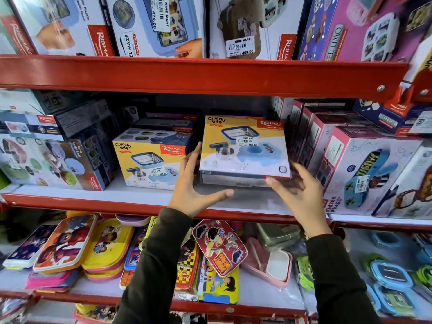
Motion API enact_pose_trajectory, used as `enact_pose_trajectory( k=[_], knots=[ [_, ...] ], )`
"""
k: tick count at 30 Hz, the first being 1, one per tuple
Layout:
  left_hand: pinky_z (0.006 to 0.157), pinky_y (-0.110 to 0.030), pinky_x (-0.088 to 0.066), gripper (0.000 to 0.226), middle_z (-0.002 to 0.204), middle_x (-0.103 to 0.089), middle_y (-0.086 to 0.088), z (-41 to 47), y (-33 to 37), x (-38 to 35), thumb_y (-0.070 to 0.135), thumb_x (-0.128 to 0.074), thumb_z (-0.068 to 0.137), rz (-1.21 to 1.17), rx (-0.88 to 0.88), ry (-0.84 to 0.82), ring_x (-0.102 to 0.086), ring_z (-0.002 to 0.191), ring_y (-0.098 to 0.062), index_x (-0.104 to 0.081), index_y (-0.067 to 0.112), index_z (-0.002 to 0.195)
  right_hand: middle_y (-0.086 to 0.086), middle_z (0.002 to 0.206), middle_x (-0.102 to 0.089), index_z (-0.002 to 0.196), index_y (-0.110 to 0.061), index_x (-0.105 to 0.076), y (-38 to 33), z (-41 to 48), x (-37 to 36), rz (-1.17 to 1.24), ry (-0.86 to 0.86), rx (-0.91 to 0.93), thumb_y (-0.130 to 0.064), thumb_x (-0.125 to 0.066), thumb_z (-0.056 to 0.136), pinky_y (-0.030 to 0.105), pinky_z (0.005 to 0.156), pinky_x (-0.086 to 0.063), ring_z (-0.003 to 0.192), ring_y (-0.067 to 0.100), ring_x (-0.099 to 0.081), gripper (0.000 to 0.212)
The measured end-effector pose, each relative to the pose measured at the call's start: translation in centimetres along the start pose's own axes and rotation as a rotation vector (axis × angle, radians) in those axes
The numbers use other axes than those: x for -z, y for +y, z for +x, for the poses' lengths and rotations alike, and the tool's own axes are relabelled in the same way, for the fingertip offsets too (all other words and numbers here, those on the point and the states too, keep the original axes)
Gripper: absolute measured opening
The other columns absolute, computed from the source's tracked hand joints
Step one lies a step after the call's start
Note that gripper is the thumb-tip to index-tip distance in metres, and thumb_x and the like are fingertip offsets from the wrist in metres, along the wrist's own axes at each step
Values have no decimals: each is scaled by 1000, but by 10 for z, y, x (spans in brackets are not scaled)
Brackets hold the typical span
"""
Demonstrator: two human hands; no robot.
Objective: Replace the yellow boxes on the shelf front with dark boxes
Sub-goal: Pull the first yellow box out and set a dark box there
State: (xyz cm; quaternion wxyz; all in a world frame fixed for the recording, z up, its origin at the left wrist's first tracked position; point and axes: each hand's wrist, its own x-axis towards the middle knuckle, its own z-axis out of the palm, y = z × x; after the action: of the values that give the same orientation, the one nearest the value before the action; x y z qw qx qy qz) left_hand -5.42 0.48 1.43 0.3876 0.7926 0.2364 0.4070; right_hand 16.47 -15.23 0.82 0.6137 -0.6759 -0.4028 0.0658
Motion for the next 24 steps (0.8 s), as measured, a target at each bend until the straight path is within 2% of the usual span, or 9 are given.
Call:
enact_pose_trajectory(
  k=[6,9,11,14,16,19,21,22,24],
  knots=[
    [122,-48,-40,99,152,-38,2,6,-14,2,16,-79,80,96,-58,6,-39,147,-15,-23,30,160,-10,108,-80,111,-26,-75,-18,4,0,67,106,-23,-63,-79,74,39,104,-56,107,8,-73,52],
    [119,-35,-43,93,148,-39,5,6,-12,0,10,-78,84,71,-45,38,-41,141,-1,-26,28,159,-12,106,-79,108,-26,-74,-23,4,0,45,135,-12,-64,-77,77,41,103,-55,109,14,-72,49],
    [119,-28,-43,90,144,-40,9,7,-7,-2,18,-79,85,52,-43,47,-43,135,10,-28,28,158,-11,107,-76,108,-31,-68,-27,3,0,68,124,-10,-60,-76,78,29,90,-55,106,18,-72,42],
    [118,-28,-41,84,135,-43,7,10,1,-3,48,-71,84,51,-18,75,-46,128,10,-33,30,156,-6,119,-73,123,-29,-62,-21,1,3,103,51,-30,-66,-76,68,15,87,-53,111,12,-69,68],
    [118,-32,-43,79,131,-45,2,12,4,-6,57,-65,84,75,9,99,-50,126,-3,-38,32,154,-1,133,-67,134,-25,-59,-11,2,4,71,7,-28,-63,-83,66,26,99,-55,121,14,-66,82],
    [114,-38,-48,70,132,-50,-3,17,9,-13,57,-63,88,73,50,164,-57,126,-17,-45,30,150,1,134,-57,137,-22,-56,-3,2,-4,-30,25,3,-33,-89,75,40,102,-58,121,23,-66,72],
    [110,-35,-50,64,135,-56,-3,21,11,-16,47,-66,92,55,56,214,-60,125,-17,-44,28,149,3,131,-61,136,-19,-57,0,5,-12,-62,115,15,-23,-87,79,24,94,-59,117,24,-66,65],
    [107,-33,-52,62,134,-60,-1,23,12,-17,40,-68,94,23,61,231,-62,124,-15,-43,27,149,3,130,-63,138,-16,-57,-1,6,-16,-67,158,4,-21,-86,81,8,85,-55,114,23,-66,64],
    [102,-33,-56,56,126,-66,4,25,12,-20,23,-70,94,-14,88,250,-67,117,-12,-42,22,143,3,127,-63,142,-11,-55,-2,10,-21,-38,211,-36,-18,-84,83,-4,72,-45,110,19,-63,66]
  ],
)
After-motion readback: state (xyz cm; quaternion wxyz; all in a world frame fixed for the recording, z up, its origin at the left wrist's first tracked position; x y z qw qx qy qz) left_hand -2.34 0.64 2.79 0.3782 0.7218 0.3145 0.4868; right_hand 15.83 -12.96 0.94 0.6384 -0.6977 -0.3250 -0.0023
